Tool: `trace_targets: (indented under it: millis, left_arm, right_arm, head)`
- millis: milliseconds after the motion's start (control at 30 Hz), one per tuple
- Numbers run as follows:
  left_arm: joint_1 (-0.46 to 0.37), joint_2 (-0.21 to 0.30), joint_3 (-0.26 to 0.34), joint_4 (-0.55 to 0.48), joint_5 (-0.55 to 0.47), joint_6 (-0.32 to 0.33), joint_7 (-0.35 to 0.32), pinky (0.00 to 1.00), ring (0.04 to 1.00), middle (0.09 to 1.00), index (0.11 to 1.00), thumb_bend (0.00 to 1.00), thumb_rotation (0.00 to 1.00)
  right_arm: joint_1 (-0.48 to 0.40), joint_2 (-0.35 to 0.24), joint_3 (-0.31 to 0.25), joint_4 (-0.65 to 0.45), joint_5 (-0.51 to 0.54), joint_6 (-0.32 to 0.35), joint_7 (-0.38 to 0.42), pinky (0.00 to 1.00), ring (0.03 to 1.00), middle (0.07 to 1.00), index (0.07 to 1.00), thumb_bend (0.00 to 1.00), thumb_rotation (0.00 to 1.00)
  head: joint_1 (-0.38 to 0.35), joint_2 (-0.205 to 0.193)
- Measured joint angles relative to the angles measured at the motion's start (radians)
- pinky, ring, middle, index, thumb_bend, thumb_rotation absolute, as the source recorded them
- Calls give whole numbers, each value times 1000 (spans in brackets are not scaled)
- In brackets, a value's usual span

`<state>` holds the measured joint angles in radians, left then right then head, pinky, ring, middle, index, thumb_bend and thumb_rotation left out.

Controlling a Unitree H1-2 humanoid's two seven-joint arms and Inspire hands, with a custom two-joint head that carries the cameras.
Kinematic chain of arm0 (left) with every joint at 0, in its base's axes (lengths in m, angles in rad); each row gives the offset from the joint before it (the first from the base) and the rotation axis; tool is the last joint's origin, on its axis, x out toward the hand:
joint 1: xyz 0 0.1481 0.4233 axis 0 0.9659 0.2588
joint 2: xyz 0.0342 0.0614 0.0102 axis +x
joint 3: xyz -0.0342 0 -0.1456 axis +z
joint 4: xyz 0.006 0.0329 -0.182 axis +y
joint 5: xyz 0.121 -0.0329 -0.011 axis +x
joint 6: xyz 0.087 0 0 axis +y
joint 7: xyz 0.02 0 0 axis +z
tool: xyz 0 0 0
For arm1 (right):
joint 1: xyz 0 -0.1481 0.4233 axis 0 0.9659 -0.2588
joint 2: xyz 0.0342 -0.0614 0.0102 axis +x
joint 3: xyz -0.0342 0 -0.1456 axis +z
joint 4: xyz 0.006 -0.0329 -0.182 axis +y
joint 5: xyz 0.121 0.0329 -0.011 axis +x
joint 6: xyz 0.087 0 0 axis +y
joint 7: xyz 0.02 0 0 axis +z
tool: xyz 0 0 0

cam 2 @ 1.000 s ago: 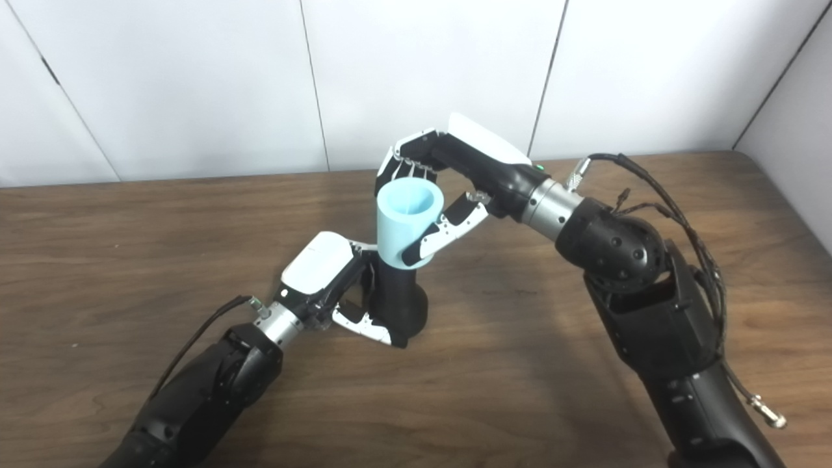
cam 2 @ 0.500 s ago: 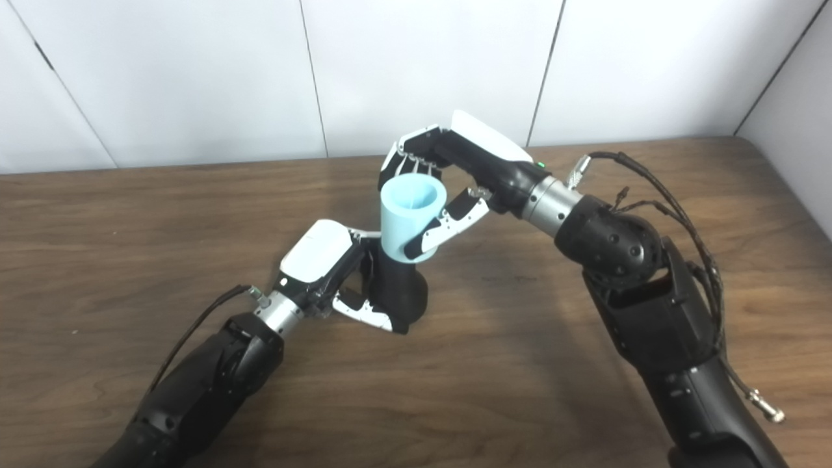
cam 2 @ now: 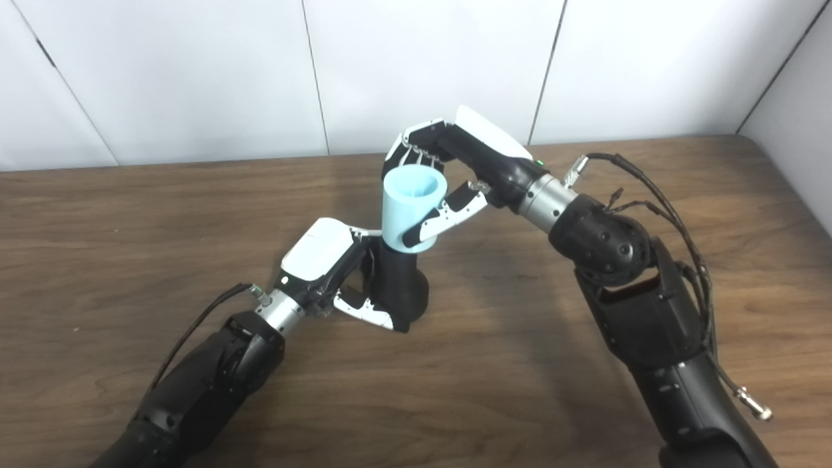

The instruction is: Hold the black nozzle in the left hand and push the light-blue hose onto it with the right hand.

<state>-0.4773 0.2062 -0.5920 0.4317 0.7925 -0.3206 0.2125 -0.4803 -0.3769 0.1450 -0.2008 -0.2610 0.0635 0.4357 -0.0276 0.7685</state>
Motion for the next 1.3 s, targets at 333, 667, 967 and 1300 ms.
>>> trace_targets:
  millis: [333,667,967,1300]
  left_arm:
    - [3,-1,0,-6,0,7,-2,271,353,395,497,521,0]
    - [3,-2,-1,-6,0,7,-3,275,366,400,500,521,0]
    - [3,-3,-1,-6,0,7,-3,242,330,463,483,527,0]
    - [3,-4,-2,-6,0,7,-6,266,361,399,502,521,0]
  right_arm:
    - [-9,17,11,3,-13,-1,-13,183,350,445,531,511,0]
    - [8,13,25,-43,1,20,13,195,351,447,530,512,0]
    - [10,-25,29,-63,13,25,39,230,368,448,531,513,0]
    - [12,-46,34,-68,17,32,49,231,367,445,530,513,0]
  head:
    - [-2,5]
    - [-2,9]
    - [-6,12]
    - [-6,18]
